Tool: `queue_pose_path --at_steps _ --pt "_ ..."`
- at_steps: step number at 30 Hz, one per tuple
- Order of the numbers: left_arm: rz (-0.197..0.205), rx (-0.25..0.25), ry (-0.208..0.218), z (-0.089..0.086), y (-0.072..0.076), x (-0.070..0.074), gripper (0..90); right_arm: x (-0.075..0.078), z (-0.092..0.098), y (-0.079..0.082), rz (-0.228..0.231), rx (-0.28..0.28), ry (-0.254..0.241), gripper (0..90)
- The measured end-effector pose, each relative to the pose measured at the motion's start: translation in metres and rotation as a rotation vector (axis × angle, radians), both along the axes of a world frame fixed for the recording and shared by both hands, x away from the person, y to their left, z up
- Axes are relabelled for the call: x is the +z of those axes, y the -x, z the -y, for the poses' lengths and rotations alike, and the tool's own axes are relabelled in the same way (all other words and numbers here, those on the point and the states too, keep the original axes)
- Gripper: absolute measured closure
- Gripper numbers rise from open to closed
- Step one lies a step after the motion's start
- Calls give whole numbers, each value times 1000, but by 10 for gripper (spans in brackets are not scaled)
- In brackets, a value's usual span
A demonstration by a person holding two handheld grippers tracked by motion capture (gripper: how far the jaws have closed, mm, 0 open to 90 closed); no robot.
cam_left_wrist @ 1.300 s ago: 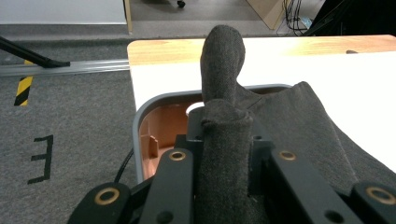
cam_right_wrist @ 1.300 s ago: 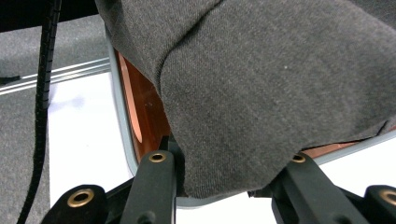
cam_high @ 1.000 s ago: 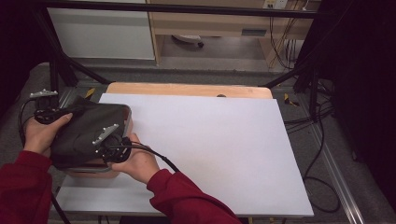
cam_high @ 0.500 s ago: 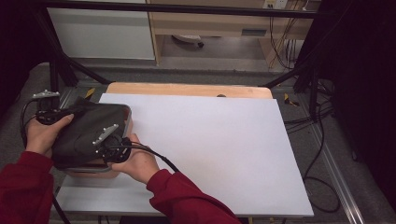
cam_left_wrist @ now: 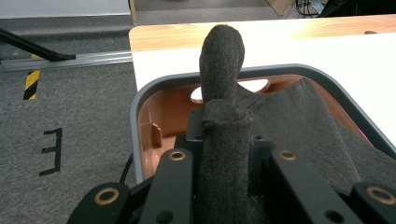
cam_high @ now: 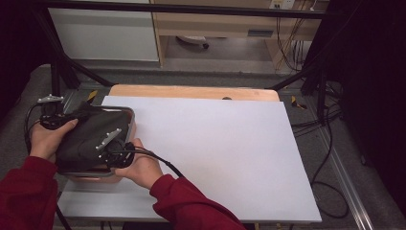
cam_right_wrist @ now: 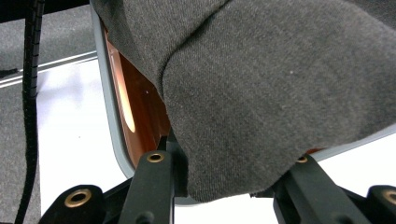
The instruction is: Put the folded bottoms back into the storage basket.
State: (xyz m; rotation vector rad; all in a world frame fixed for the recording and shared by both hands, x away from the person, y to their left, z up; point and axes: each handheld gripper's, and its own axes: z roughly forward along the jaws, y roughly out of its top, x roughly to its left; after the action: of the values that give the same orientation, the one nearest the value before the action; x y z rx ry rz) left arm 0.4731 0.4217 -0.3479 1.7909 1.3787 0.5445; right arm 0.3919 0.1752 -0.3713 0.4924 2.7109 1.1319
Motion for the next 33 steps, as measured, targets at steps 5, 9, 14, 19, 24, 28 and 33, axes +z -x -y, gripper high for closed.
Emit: queue_pose_path --at_steps 5,9,14,19,24,28,33 --pt "1 0 2 0 -1 -1 765 0 0 0 -1 -1 9 674" --pt "-4 5 1 0 -4 -3 763 -1 -1 -2 -6 -8 17 665" --pt "23 -19 9 1 -7 -6 761 -1 -3 -3 -7 -17 20 658" --pt "51 -29 5 1 -7 -6 747 -1 -4 -3 -8 -15 25 636" --pt "98 28 -8 2 -8 -2 470 5 -4 -3 -3 -58 -6 438" --pt "154 42 -7 8 -4 8 322 19 2 2 26 -68 -27 307" --pt "177 14 0 21 2 16 243 26 14 0 28 -88 -27 221"
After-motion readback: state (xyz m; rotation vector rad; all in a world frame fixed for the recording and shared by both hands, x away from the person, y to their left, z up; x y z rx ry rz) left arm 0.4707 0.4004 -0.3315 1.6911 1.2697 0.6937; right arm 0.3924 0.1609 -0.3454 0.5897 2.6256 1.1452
